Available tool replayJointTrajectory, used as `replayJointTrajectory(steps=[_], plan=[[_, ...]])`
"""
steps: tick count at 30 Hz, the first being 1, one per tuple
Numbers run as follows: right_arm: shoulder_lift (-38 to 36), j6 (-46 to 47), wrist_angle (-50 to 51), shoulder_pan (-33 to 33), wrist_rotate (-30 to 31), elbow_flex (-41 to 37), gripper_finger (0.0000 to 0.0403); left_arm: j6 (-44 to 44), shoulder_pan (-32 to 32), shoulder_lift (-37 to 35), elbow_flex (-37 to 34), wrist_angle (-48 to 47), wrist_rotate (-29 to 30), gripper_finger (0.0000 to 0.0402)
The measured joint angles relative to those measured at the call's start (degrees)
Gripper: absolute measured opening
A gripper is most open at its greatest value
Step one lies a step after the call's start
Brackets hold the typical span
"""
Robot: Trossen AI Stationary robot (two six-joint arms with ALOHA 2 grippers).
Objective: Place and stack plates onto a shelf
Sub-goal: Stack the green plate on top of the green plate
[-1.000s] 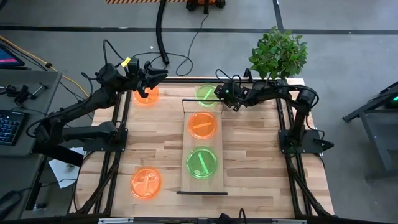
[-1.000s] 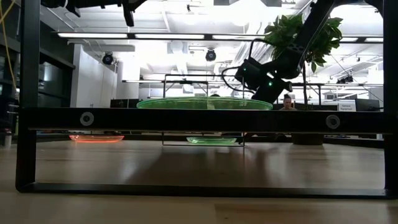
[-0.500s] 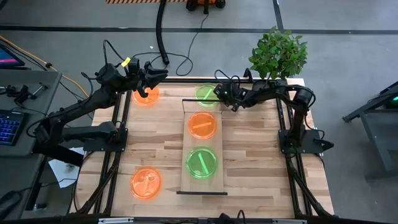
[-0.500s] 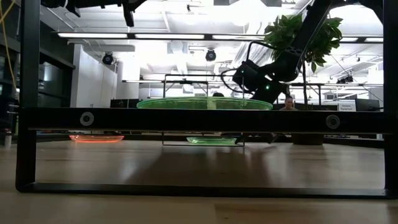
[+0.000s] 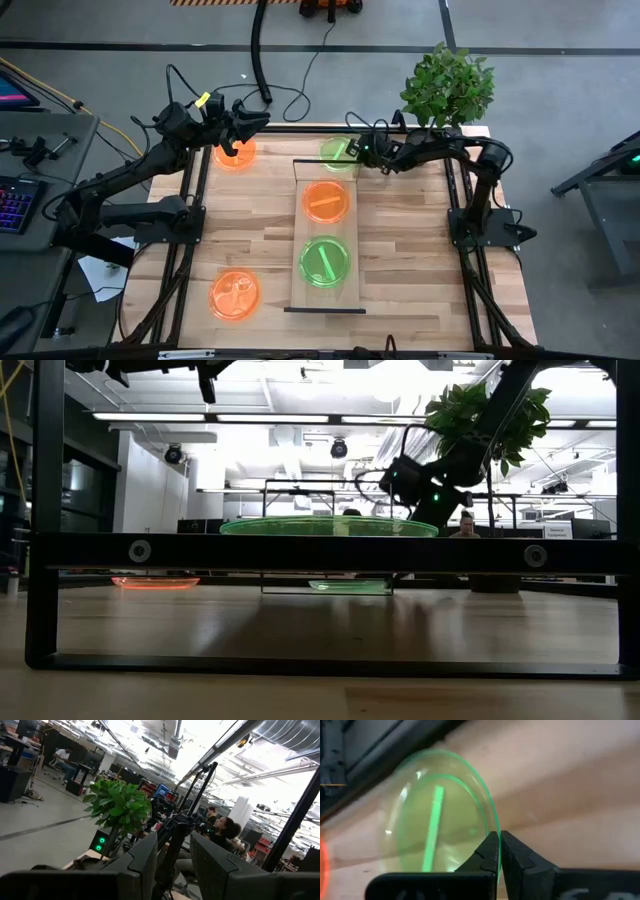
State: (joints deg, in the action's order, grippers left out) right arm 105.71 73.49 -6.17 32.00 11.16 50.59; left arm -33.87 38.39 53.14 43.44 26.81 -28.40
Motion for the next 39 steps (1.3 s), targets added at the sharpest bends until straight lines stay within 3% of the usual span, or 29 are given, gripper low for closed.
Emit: replayJointTrajectory(steps=[17, 25, 33, 39], plan=[[-20.3, -13.1, -1.1, 0.3, 2.8, 0.2, 0.0, 1.1, 0.0, 0.0, 0.0, 0.0, 0.0, 0.0106], [-29.7, -17.5, -11.5, -2.1, -3.1, 0.3, 0.0, 1.2, 0.0, 0.0, 0.0, 0.0, 0.0, 0.0106], [-33.9, -22.1, -10.1, -16.9, -10.9, 0.3, 0.0, 2.6, 0.0, 0.0, 0.0, 0.0, -1.1, 0.0106], [-33.1, -18.5, -2.5, -32.8, -7.6, 0.3, 0.0, 1.6, -0.8, 0.0, 0.0, 0.0, -4.4, 0.0106]])
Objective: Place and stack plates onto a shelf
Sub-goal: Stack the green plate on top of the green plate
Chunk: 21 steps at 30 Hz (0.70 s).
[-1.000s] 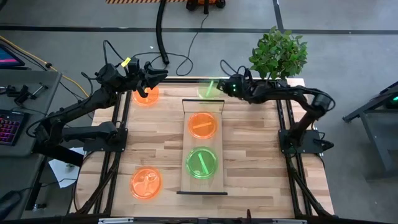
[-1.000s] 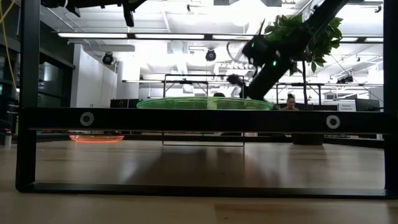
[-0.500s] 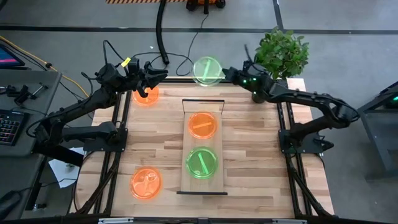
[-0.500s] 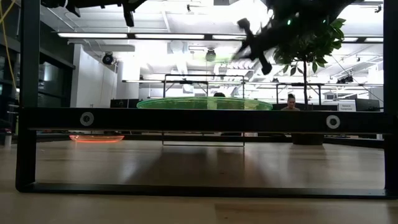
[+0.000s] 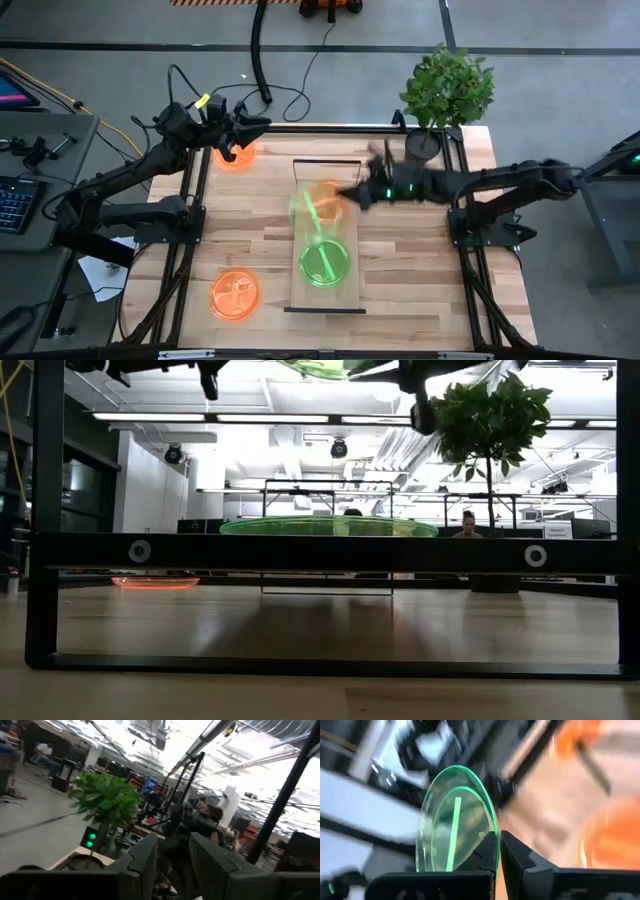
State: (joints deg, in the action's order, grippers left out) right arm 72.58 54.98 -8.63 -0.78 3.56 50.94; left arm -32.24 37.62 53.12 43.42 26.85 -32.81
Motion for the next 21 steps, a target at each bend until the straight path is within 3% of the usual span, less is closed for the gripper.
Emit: replayJointTrajectory(steps=[9, 14, 21], plan=[[6.1, 6.4, 12.8, -15.4, 14.5, 0.0, 0.0, -0.5, -7.6, 0.0, 0.0, 0.3, 2.9, 0.0106], [12.6, 9.1, 12.3, -18.3, 19.2, 0.0, 0.0, -0.8, -16.3, 0.0, 0.0, 0.4, 12.4, 0.0106], [16.8, 9.5, 12.8, -18.9, 19.4, 0.0, 0.0, -0.1, -28.1, 0.0, 0.0, 0.5, 25.5, 0.0106]])
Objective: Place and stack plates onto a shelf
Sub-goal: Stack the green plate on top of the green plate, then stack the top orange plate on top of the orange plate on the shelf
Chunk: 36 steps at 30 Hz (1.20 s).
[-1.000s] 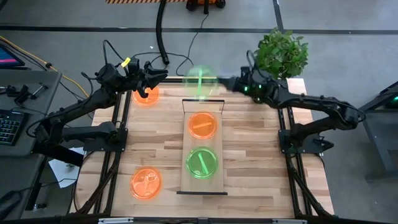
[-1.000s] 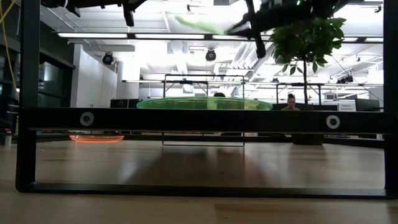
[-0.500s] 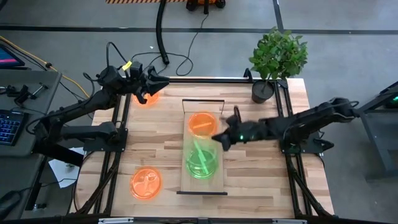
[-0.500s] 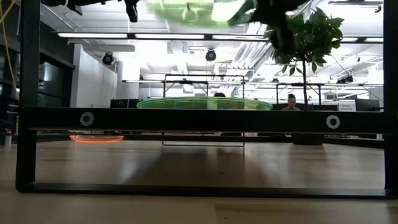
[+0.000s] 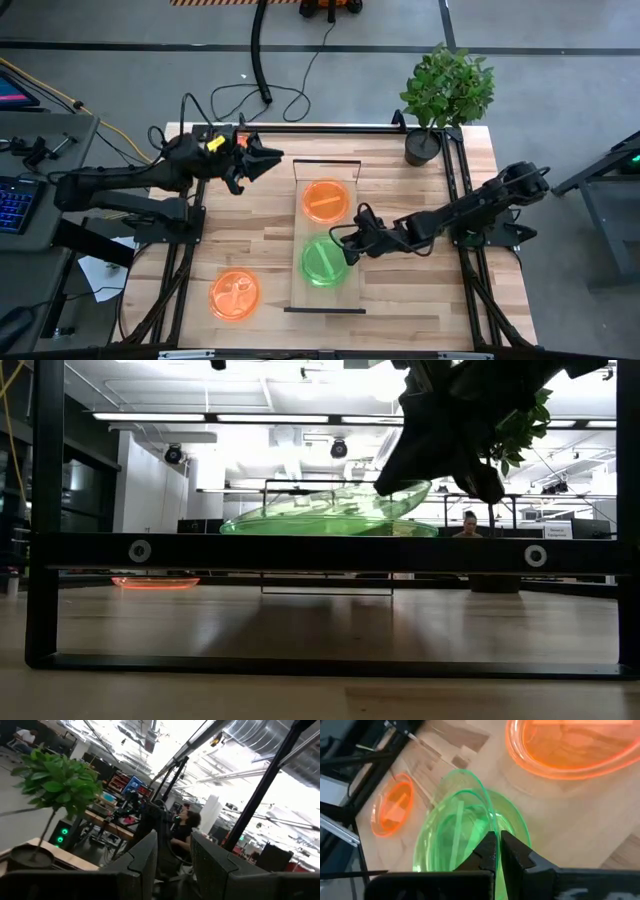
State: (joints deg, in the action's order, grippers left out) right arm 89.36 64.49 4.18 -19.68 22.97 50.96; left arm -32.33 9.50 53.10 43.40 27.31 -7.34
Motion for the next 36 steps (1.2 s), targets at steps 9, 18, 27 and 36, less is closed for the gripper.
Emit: replayJointTrajectory(steps=[9, 18, 27, 36], plan=[[0.0, -1.0, 0.5, 0.2, -0.5, 0.0, 0.0, 6.8, -7.4, 0.0, 0.0, 0.0, 9.2, 0.0106], [0.0, -2.9, -2.4, 0.2, -4.9, 0.0, 0.0091, 7.8, -7.4, 0.0, 0.0, 0.0, 9.8, 0.0106], [-1.8, -7.2, -3.4, 2.1, -8.1, 0.0, 0.0263, 9.0, -7.4, 0.0, 0.0, 0.0, 9.8, 0.0106], [-14.0, -13.6, 3.3, 3.2, 0.3, 0.0, 0.0293, 10.6, -7.4, 0.0, 0.0, -0.6, 9.8, 0.0106]])
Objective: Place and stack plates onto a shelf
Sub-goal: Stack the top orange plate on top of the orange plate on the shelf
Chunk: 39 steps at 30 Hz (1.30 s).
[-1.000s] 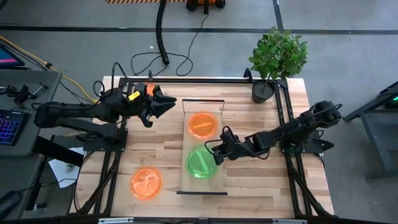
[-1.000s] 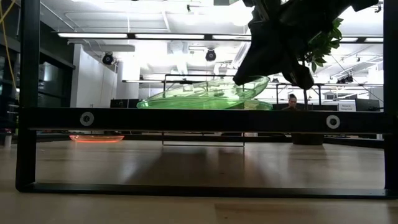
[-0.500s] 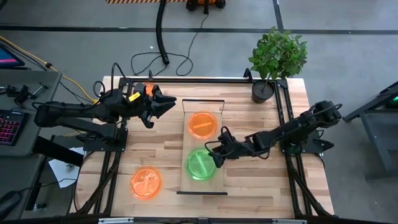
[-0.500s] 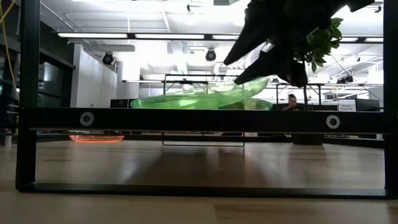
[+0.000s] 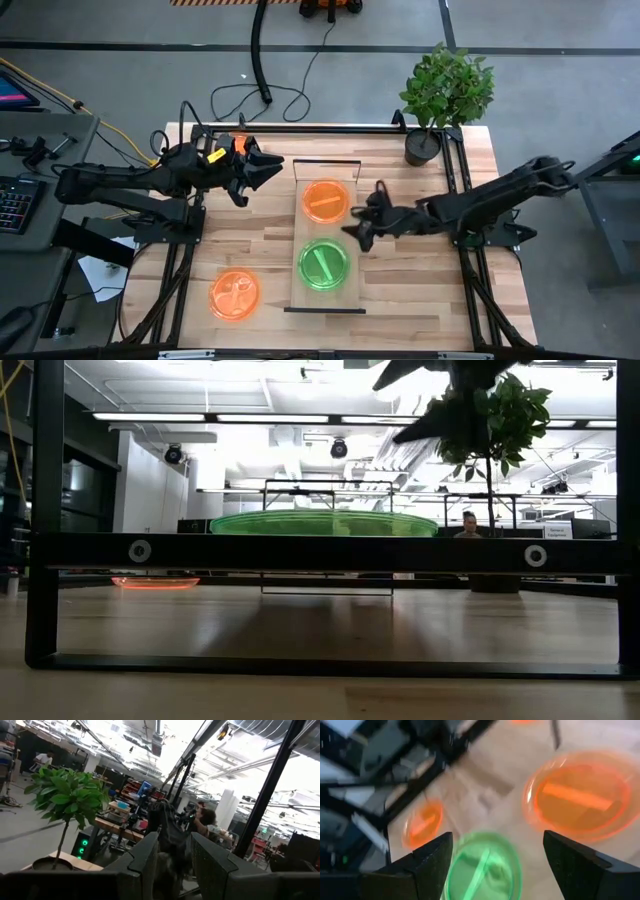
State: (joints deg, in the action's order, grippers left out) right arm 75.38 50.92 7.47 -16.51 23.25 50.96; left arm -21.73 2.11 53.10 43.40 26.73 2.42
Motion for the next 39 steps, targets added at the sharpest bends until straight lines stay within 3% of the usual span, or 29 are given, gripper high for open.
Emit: replayJointTrajectory(steps=[4, 7, 11, 16, 20, 25, 31, 39], plan=[[-4.3, 0.3, 3.3, 0.0, 3.9, 0.0, 0.0293, -1.2, 0.2, 0.0, 0.0, -0.6, 1.5, 0.0106], [-5.9, 1.0, 4.8, 0.0, 4.7, 0.0, 0.0293, -2.0, 0.5, 0.0, 0.4, -4.2, 6.8, 0.0106], [-6.0, 1.8, 7.2, 0.0, 5.2, 0.0, 0.0293, -1.9, 6.3, 1.0, 8.9, -24.9, 10.0, 0.0106], [-6.0, 4.3, 10.0, 0.0, 5.6, 0.0, 0.0293, 0.8, 19.9, 7.8, 22.7, -59.8, 9.9, 0.0106], [-6.0, 5.7, 10.4, 0.0, 6.0, 0.0, 0.0293, 2.3, 30.1, 13.6, 23.3, -77.6, 9.7, 0.0106], [-6.0, 7.2, 10.4, 0.0, 7.2, 0.0, 0.0293, 4.9, 34.9, 17.9, 15.7, -81.2, 7.0, 0.0106], [-6.0, 8.7, 10.4, 0.4, 8.9, 0.0, 0.0293, 8.6, 37.1, 19.9, 5.0, -72.1, 5.7, 0.0106], [-6.0, 11.4, 10.7, 0.8, 9.5, 0.0, 0.0293, 17.2, 39.6, 24.1, 2.0, -67.1, 4.2, 0.0129]])
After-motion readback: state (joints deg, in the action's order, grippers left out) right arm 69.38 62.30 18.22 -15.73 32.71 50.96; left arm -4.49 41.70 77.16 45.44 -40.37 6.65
